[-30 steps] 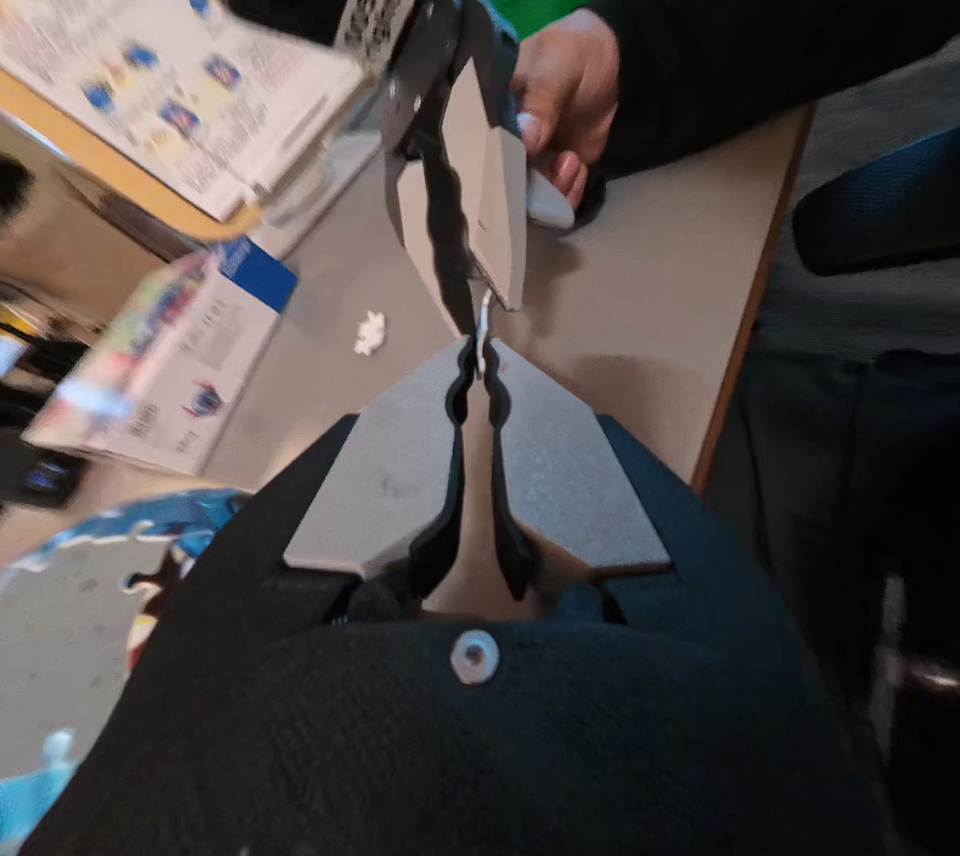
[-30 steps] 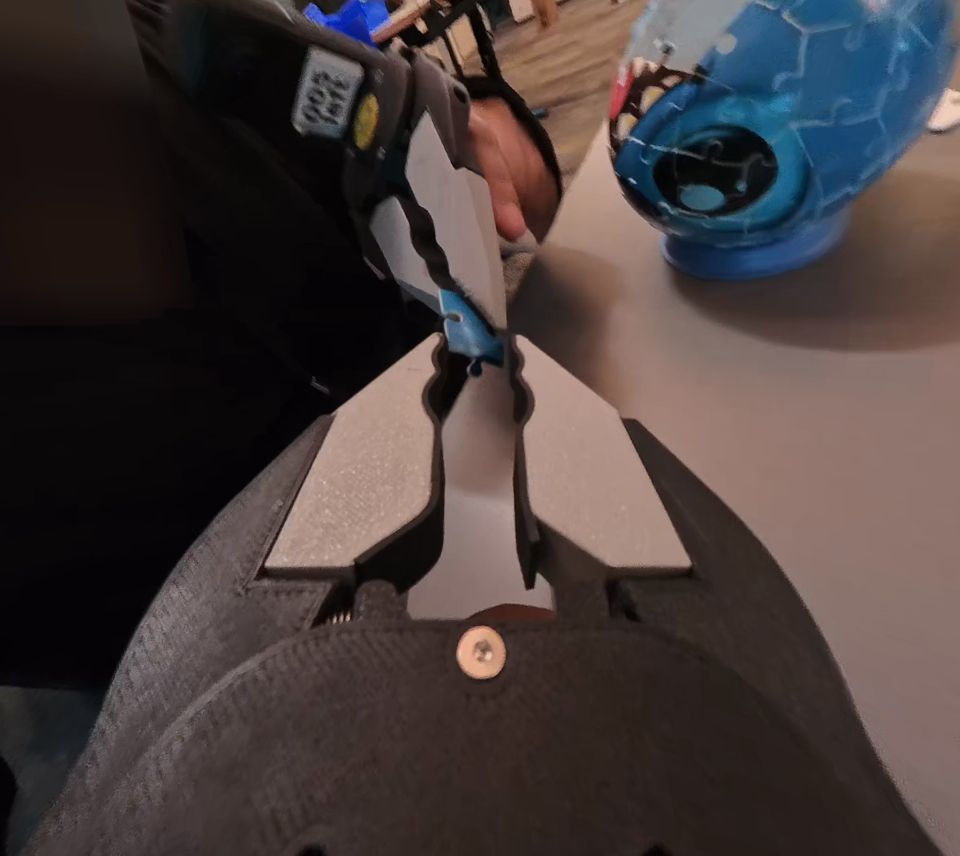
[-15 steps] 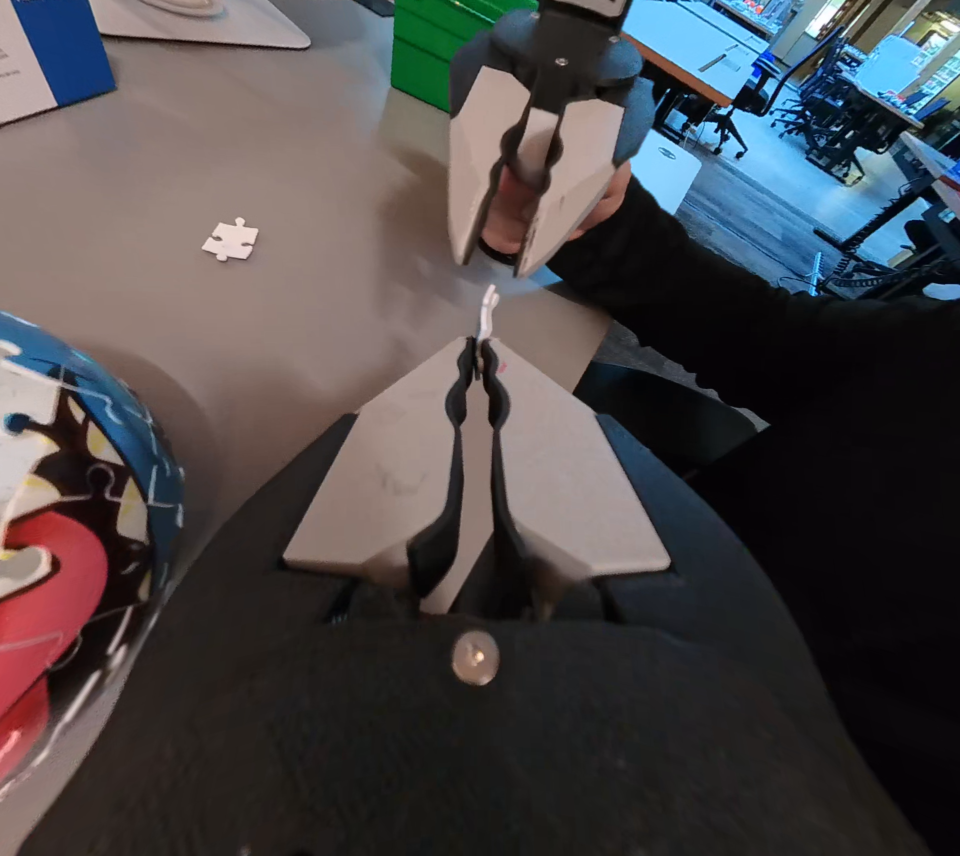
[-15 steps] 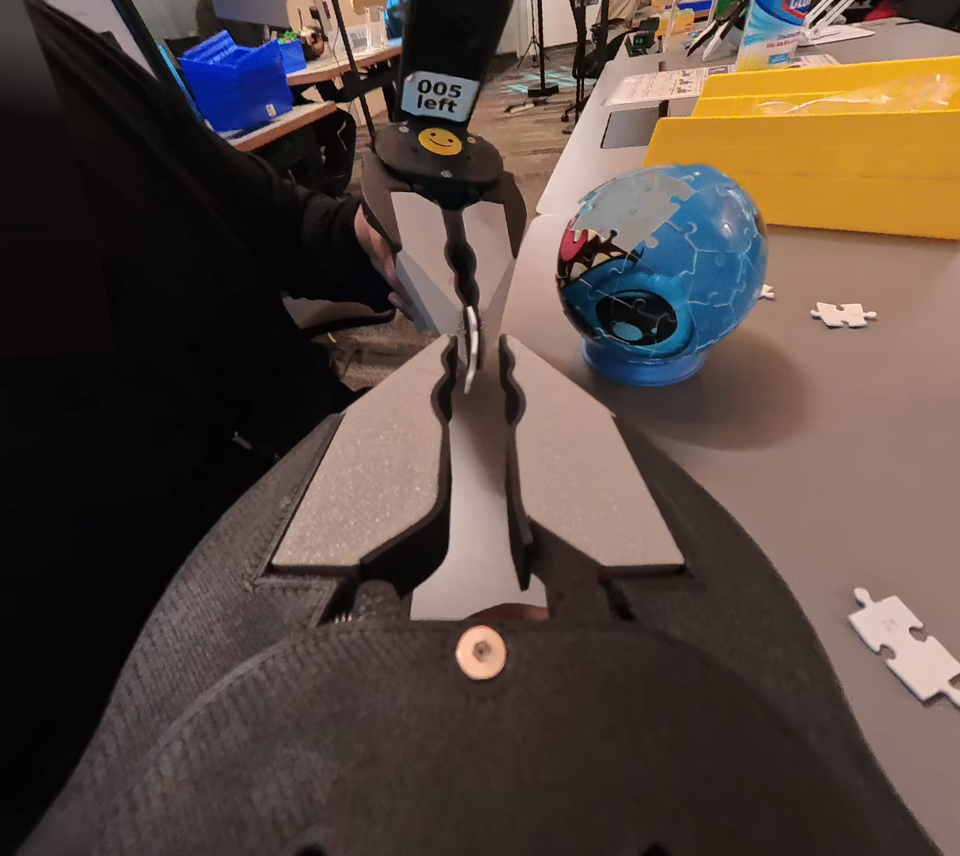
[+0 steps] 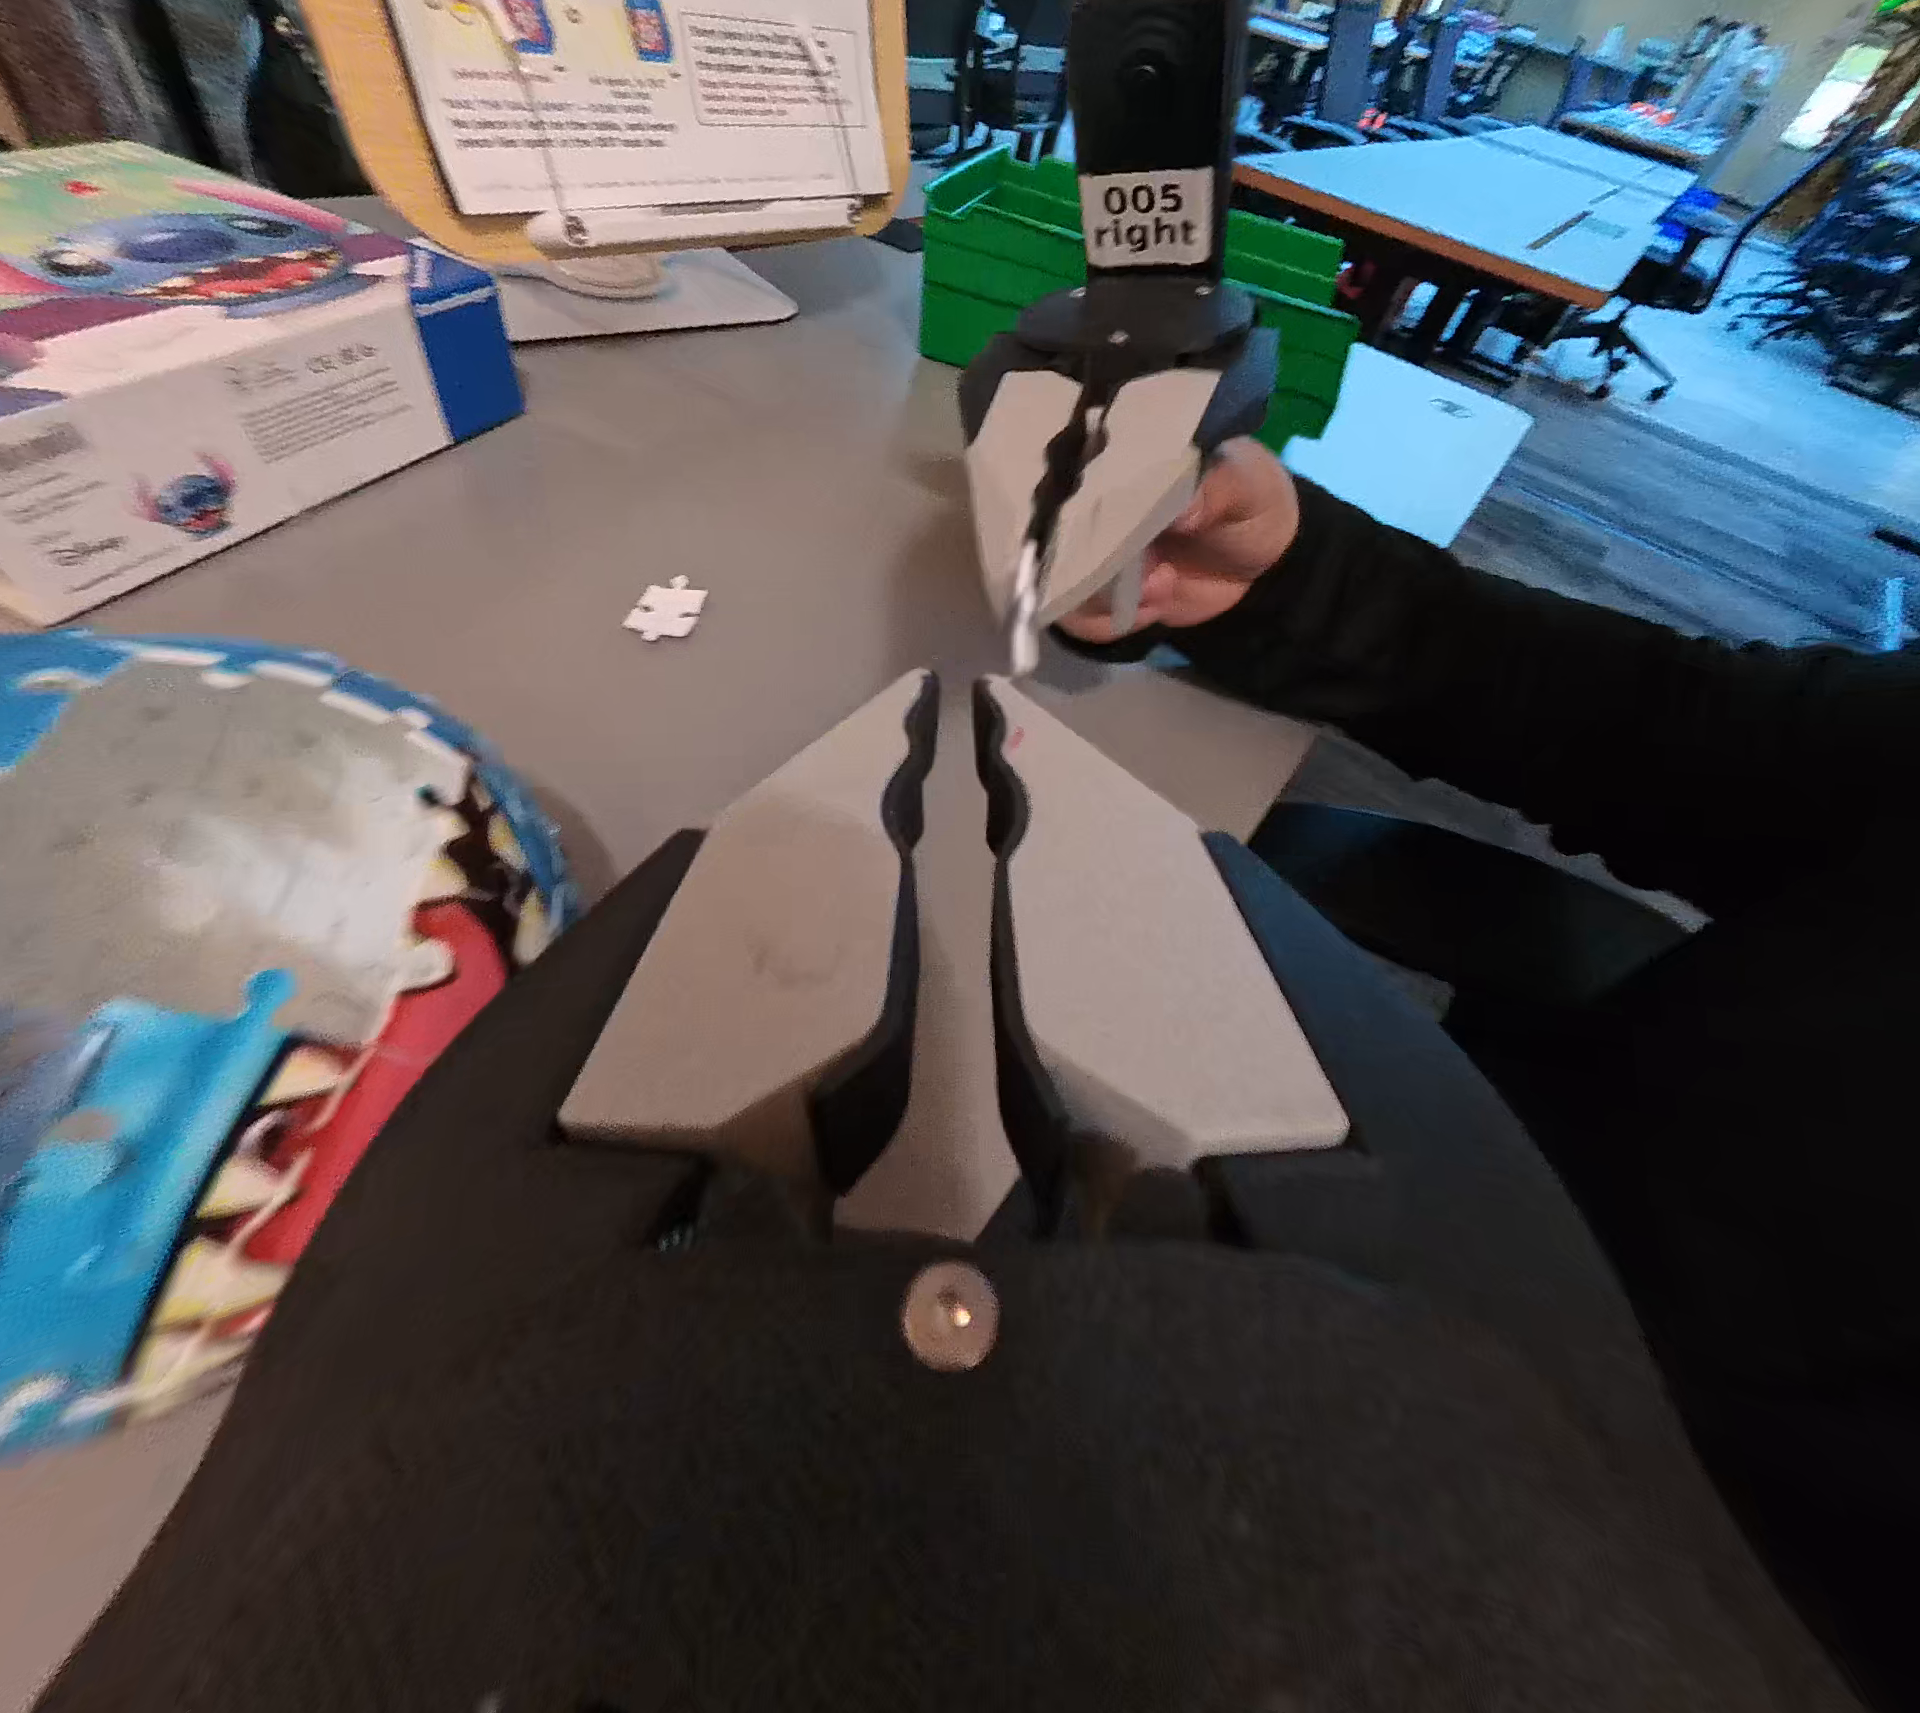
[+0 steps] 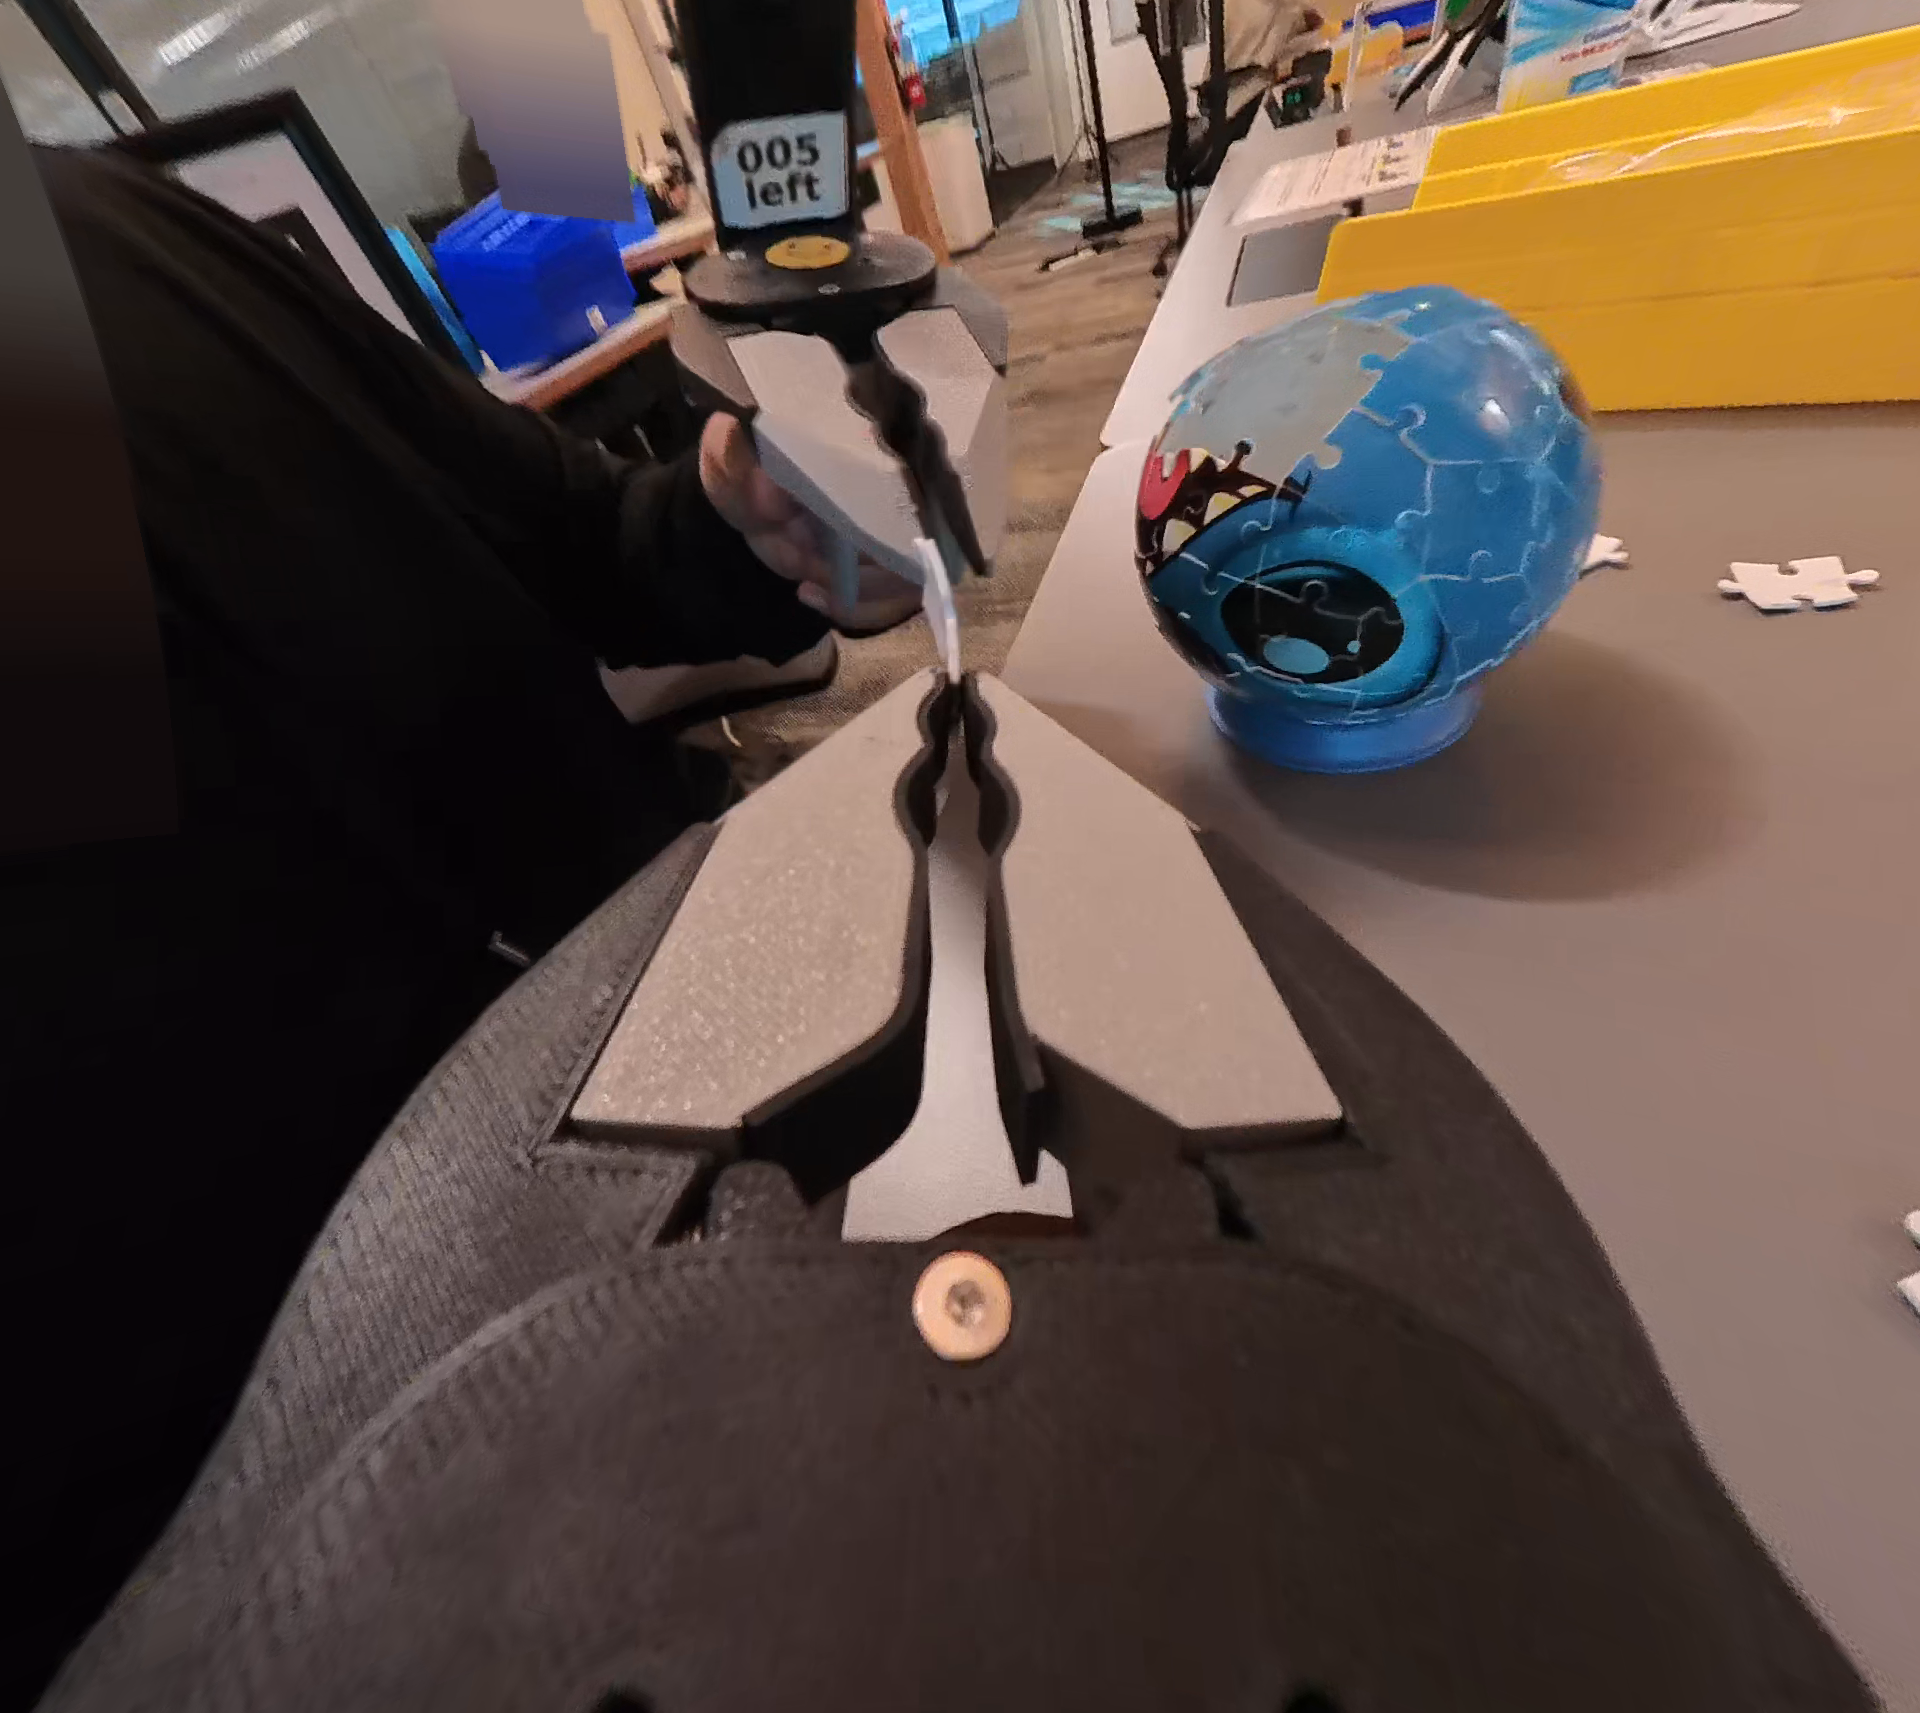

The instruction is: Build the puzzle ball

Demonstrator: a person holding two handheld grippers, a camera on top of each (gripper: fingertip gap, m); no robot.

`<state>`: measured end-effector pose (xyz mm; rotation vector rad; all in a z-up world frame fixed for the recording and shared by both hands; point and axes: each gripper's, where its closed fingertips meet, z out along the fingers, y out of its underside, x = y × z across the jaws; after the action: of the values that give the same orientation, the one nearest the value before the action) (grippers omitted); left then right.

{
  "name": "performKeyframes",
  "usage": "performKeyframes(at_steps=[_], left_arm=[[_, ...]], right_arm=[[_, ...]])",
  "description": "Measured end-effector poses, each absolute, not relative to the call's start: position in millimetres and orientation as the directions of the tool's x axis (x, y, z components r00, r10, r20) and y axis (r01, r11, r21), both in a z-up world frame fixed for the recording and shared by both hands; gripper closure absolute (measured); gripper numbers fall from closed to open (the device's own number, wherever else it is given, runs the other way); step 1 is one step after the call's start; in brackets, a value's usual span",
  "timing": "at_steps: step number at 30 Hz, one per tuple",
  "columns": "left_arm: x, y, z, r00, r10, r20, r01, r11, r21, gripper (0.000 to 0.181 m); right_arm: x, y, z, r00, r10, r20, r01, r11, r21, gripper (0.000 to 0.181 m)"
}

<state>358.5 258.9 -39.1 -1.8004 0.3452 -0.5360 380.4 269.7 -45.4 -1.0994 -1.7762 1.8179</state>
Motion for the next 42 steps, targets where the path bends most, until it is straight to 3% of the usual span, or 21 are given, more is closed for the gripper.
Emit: performKeyframes(at_steps=[13,18,23,26,27,28,32,36,42], left_arm=[[356,253,-32,0.848,-0.506,0.157,0.033,-0.245,-0.969,0.167],[356,253,-20,0.865,-0.494,0.090,0.015,-0.152,-0.988,0.180],[349,247,-23,0.868,-0.494,0.040,-0.048,-0.164,-0.985,0.181],[342,244,-27,0.874,-0.481,-0.068,-0.166,-0.165,-0.972,0.181],[338,243,-28,0.876,-0.463,-0.133,-0.231,-0.162,-0.960,0.181],[335,242,-29,0.872,-0.447,-0.200,-0.296,-0.155,-0.943,0.181],[330,238,-36,0.831,-0.426,-0.358,-0.464,-0.175,-0.869,0.181],[330,236,-42,0.790,-0.416,-0.451,-0.559,-0.185,-0.809,0.181],[323,232,-48,0.669,-0.372,-0.643,-0.730,-0.166,-0.663,0.181]], right_arm=[[369,266,-24,-0.686,0.598,-0.414,0.217,-0.375,-0.901,0.181],[354,251,-23,-0.693,0.596,-0.405,0.200,-0.381,-0.903,0.181],[346,241,-29,-0.694,0.595,-0.405,0.220,-0.360,-0.907,0.181],[340,239,-42,-0.657,0.667,-0.351,0.249,-0.248,-0.936,0.181],[339,242,-44,-0.631,0.712,-0.307,0.249,-0.189,-0.950,0.173],[338,247,-42,-0.602,0.759,-0.248,0.228,-0.135,-0.964,0.163],[340,244,-25,-0.509,0.858,0.073,0.114,0.151,-0.982,0.159],[335,228,-17,-0.420,0.807,0.415,0.060,0.481,-0.875,0.170],[323,220,-34,-0.425,0.702,0.571,0.128,0.672,-0.730,0.181]])
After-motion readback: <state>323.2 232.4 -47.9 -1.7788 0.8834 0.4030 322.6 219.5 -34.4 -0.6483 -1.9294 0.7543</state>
